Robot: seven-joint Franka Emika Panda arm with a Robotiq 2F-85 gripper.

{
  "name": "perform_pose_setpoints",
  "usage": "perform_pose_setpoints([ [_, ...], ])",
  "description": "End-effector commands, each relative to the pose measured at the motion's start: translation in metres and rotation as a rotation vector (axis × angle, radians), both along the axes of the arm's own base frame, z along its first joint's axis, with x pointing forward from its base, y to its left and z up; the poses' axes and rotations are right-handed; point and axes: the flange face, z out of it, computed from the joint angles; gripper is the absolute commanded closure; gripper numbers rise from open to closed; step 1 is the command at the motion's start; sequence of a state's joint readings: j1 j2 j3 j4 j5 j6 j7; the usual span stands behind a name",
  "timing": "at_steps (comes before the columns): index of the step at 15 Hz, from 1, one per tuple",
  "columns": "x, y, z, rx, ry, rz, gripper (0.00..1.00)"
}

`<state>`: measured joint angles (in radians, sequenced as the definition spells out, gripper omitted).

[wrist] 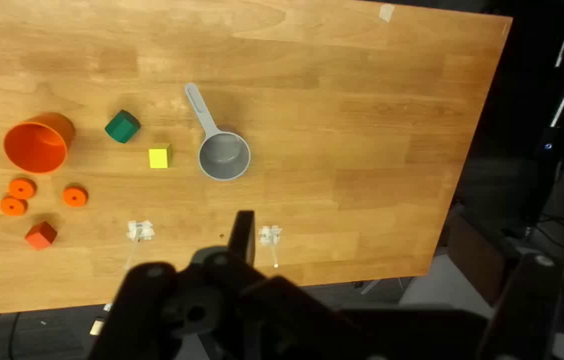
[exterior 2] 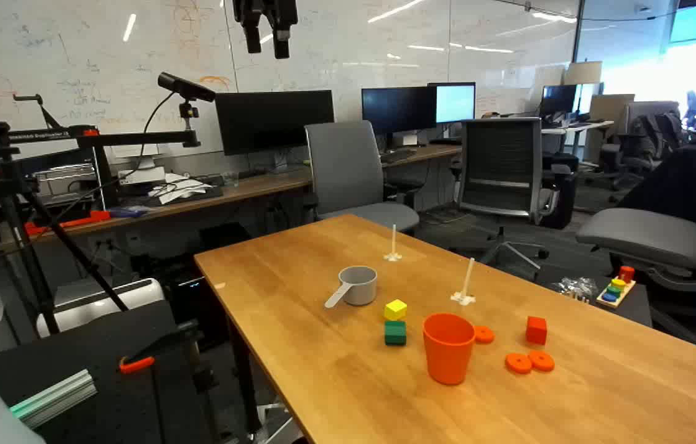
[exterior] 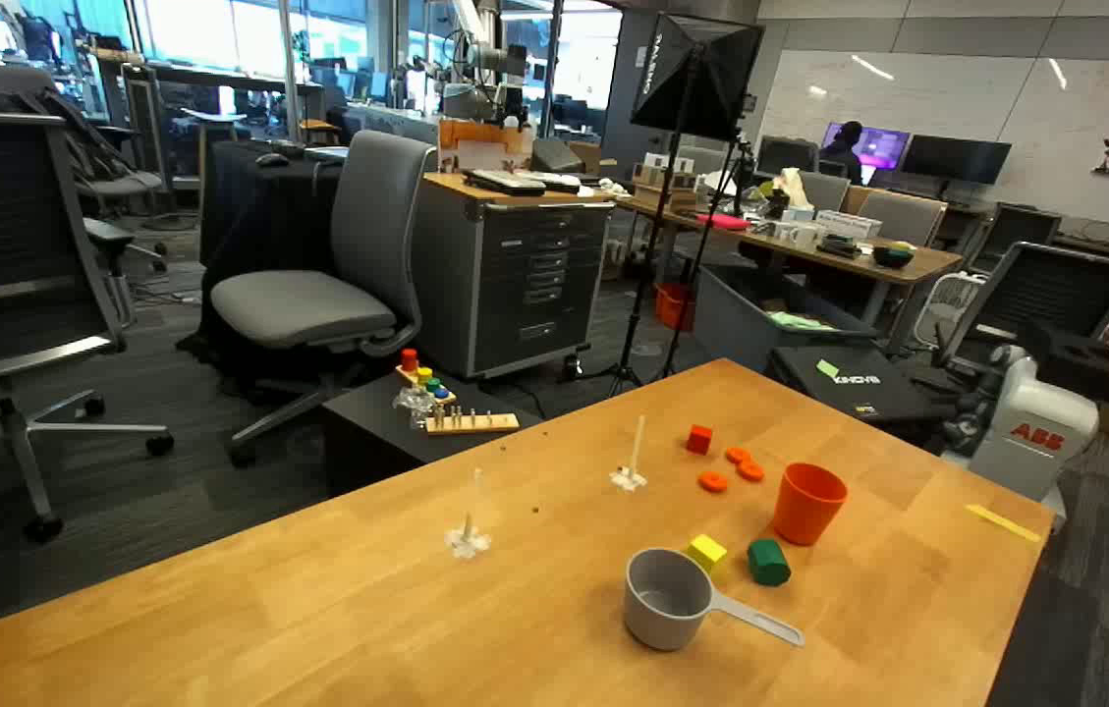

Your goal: Put the yellow, green and orange block in the grey measuring cup

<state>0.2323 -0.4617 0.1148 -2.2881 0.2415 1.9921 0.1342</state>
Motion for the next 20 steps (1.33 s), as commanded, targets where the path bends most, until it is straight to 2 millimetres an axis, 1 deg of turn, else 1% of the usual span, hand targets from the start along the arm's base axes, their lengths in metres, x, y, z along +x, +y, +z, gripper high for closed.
perform_pose_setpoints([
  [1, 0.0, 0.0, 0.003, 0.001, -0.003, 0.0, 0.0],
  [3, 0.0, 0.0, 0.007, 0.003, -0.012, 0.001, 0.0],
  [10, -0.001, 0.0, 0.008, 0.004, -0.014, 0.001, 0.0],
  [12, -0.001, 0.003, 0.012, -0.024, -0.068, 0.035, 0.0],
  [13, 0.004, 0.001, 0.017, -0.036, -0.105, 0.035, 0.0],
  [15, 0.023, -0.008, 0.025, -0.038, -0.185, 0.0, 0.0],
  [17, 0.05, -0.022, 0.029, -0.052, -0.27, -0.038, 0.0],
  [18, 0.065, -0.03, 0.028, -0.07, -0.306, -0.056, 0.0],
  [20, 0.096, -0.052, 0.015, -0.103, -0.338, -0.115, 0.0],
])
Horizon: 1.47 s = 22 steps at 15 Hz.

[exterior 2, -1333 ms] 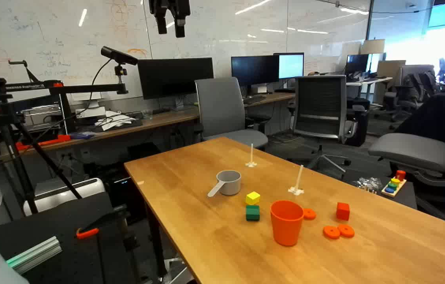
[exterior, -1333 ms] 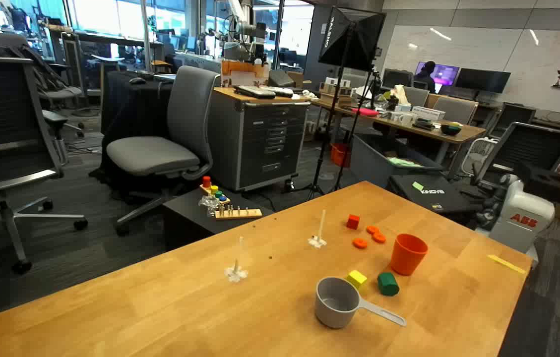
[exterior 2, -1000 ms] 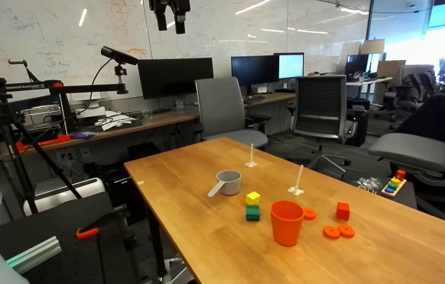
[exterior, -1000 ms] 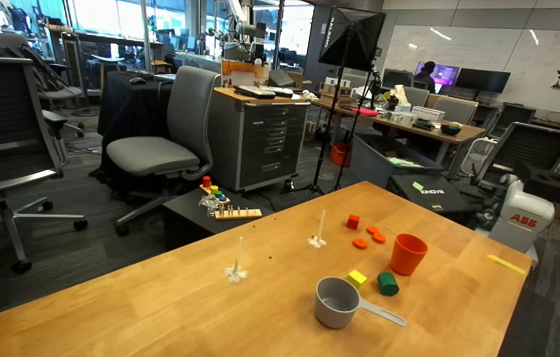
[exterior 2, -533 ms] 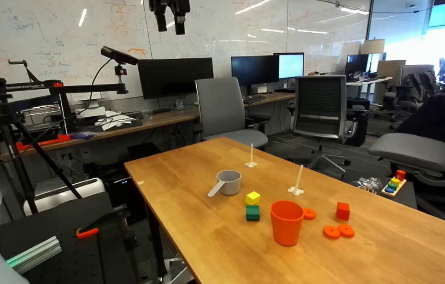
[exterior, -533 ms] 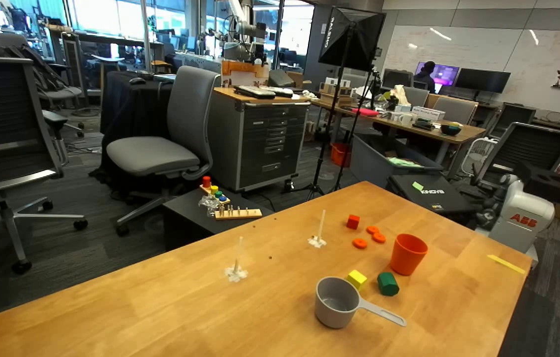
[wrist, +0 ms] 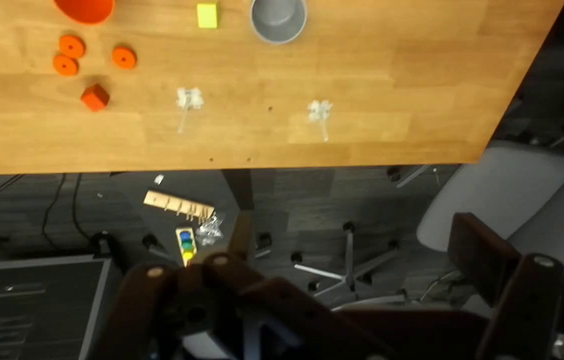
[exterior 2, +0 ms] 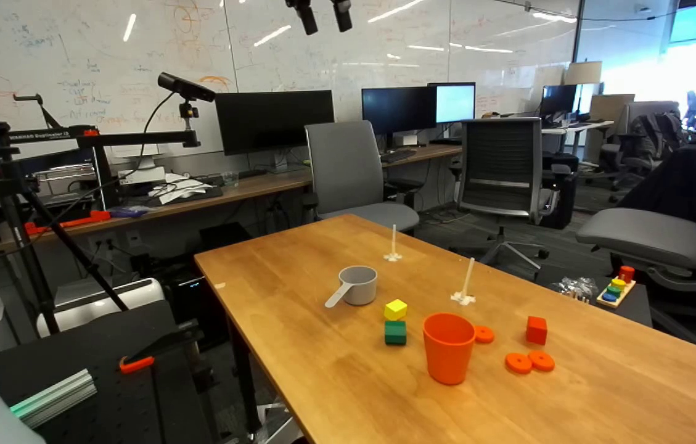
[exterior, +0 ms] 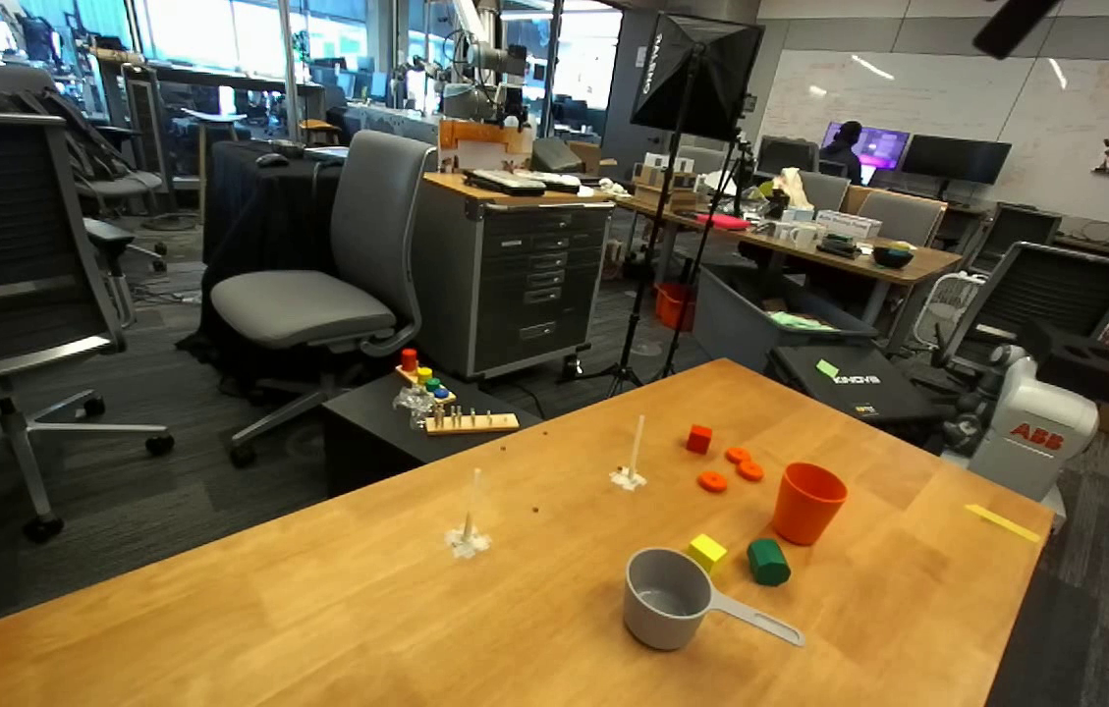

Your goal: Put the yellow, green and orange block in the grey measuring cup

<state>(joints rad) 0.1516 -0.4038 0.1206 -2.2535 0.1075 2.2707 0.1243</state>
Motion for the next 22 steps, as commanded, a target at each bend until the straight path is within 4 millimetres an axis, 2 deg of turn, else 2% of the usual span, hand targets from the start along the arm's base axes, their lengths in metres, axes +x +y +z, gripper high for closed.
perform_pose_setpoints([
  [1, 0.058, -0.033, -0.019, -0.047, -0.054, -0.088, 0.0],
  [5, 0.093, -0.073, -0.095, -0.089, 0.036, -0.194, 0.0],
  [9, 0.107, -0.087, -0.176, -0.098, 0.194, -0.269, 0.0],
  [10, 0.11, -0.085, -0.179, -0.111, 0.204, -0.266, 0.0],
  [11, 0.099, -0.088, -0.176, -0.096, 0.196, -0.242, 0.0],
  [13, 0.104, -0.087, -0.192, -0.1, 0.224, -0.251, 0.0],
  [15, 0.107, -0.087, -0.191, -0.098, 0.221, -0.254, 0.0],
  [16, 0.105, -0.082, -0.198, -0.078, 0.222, -0.256, 0.0],
  [22, 0.101, -0.058, -0.281, -0.019, 0.258, -0.378, 0.0],
])
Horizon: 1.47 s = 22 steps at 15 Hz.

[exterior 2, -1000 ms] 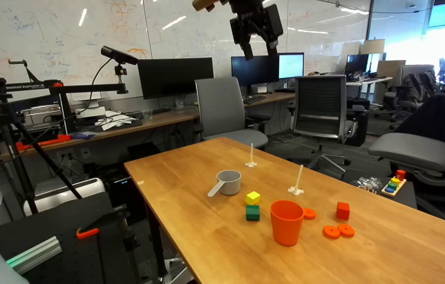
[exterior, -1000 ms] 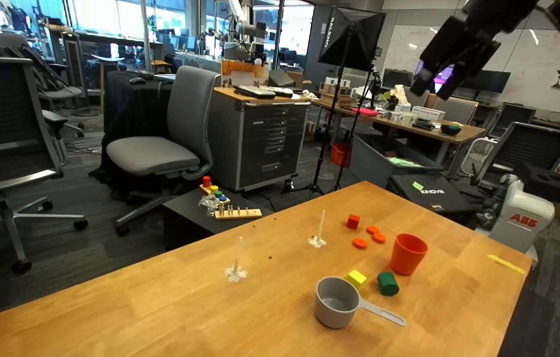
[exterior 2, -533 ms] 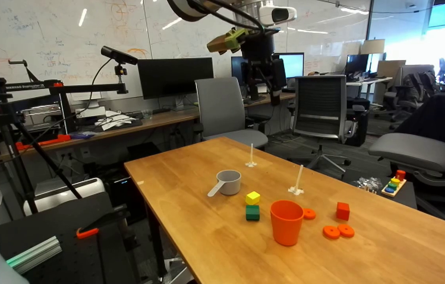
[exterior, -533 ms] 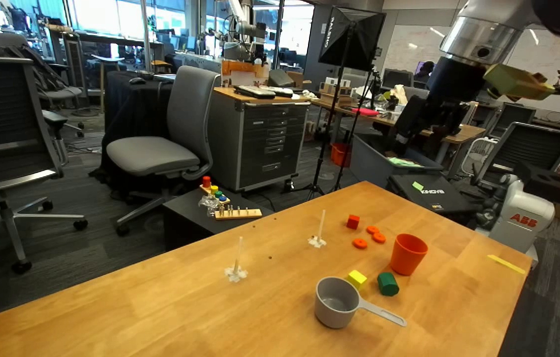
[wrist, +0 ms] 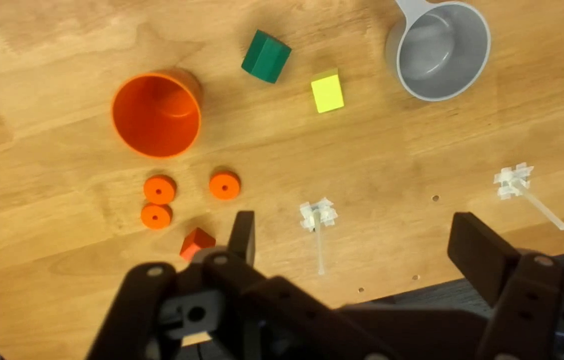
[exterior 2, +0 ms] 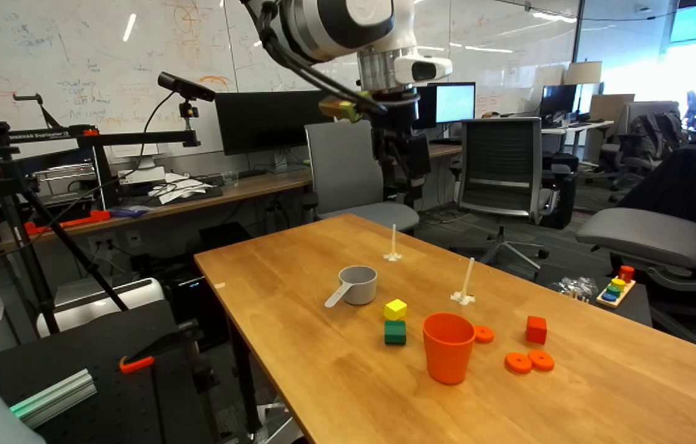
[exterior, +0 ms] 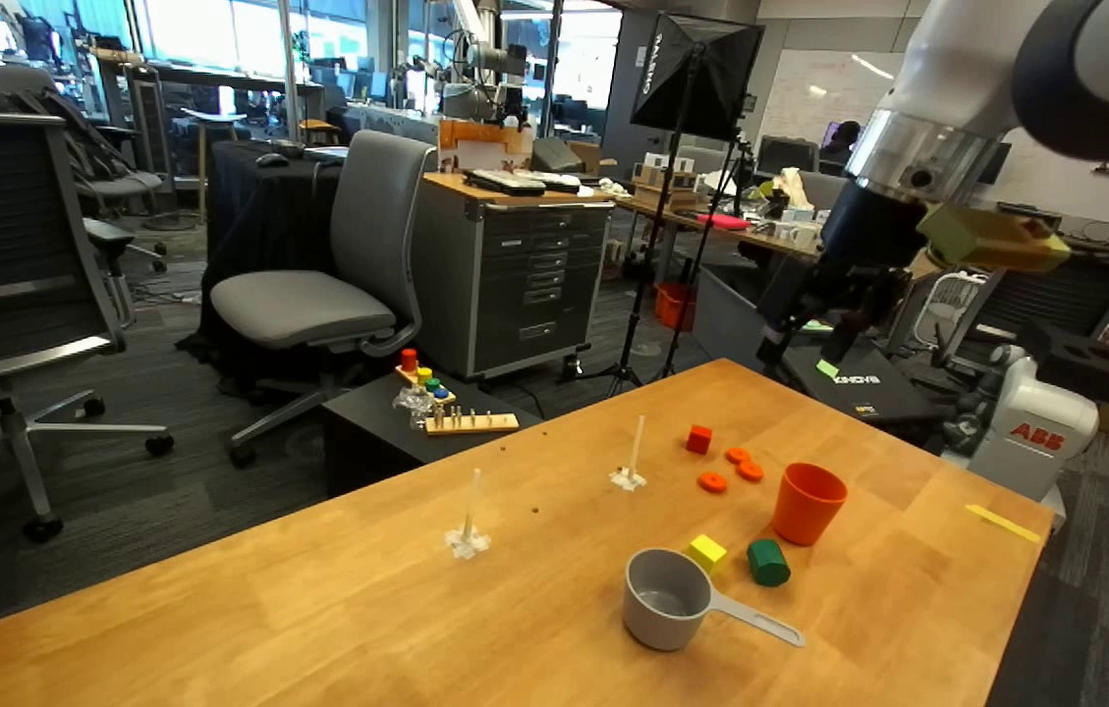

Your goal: Put the yellow, green and orange block in the grey measuring cup

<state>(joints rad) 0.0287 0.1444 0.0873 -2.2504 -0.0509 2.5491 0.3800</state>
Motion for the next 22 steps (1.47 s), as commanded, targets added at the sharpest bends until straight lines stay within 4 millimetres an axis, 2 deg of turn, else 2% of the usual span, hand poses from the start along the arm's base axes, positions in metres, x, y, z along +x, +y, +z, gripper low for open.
perform_pose_setpoints([
  [1, 0.002, 0.015, -0.042, 0.026, -0.01, -0.074, 0.0],
  [5, 0.003, 0.018, -0.094, 0.017, 0.031, -0.128, 0.0],
  [9, 0.014, 0.017, -0.137, -0.005, 0.063, -0.139, 0.0],
  [12, 0.026, 0.028, -0.167, -0.004, 0.086, -0.123, 0.0],
  [18, 0.047, 0.054, -0.213, -0.014, 0.127, -0.067, 0.0],
  [22, 0.054, 0.054, -0.229, -0.019, 0.149, -0.067, 0.0],
])
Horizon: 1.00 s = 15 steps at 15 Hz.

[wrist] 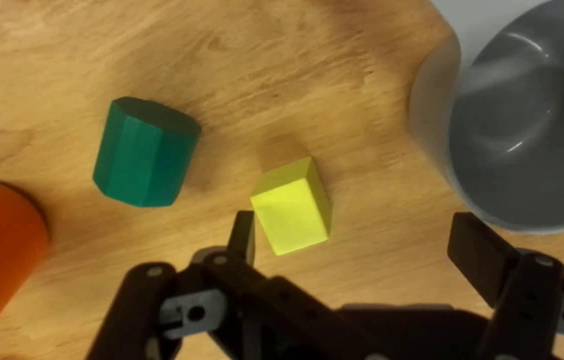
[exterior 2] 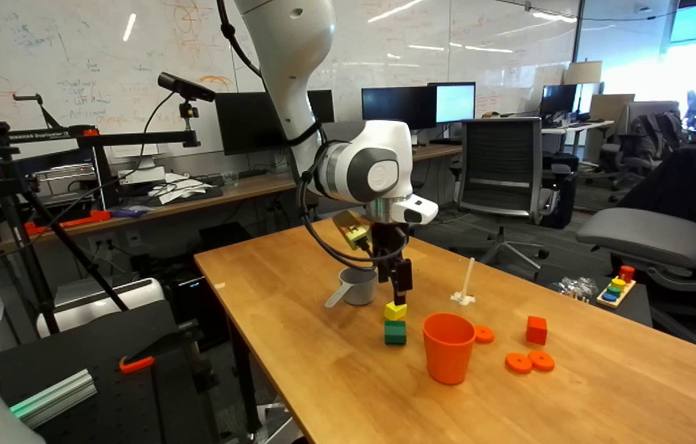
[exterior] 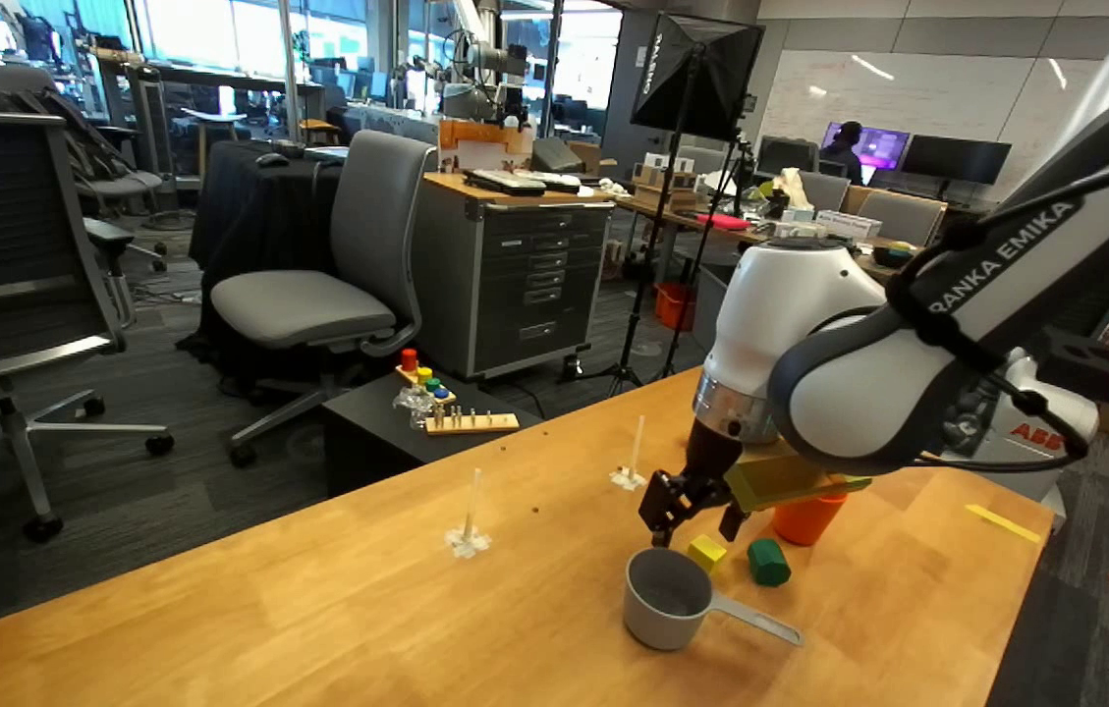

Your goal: Put the yellow, green and orange block in the grey measuring cup

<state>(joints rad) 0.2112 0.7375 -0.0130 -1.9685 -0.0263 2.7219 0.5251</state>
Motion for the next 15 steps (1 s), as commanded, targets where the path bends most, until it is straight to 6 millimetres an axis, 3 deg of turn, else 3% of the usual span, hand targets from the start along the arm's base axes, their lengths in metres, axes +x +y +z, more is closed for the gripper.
perform_pose_setpoints([
  [1, 0.016, -0.002, -0.007, -0.007, 0.018, 0.005, 0.0],
  [5, 0.018, -0.013, -0.007, -0.013, 0.038, -0.019, 0.0],
  [10, 0.007, -0.018, -0.022, 0.019, 0.101, -0.062, 0.0],
  [11, 0.005, -0.017, -0.024, 0.032, 0.112, -0.072, 0.25],
  [12, 0.003, -0.015, -0.027, 0.045, 0.121, -0.083, 0.26],
  [15, 0.001, -0.017, -0.03, 0.055, 0.125, -0.099, 0.5],
])
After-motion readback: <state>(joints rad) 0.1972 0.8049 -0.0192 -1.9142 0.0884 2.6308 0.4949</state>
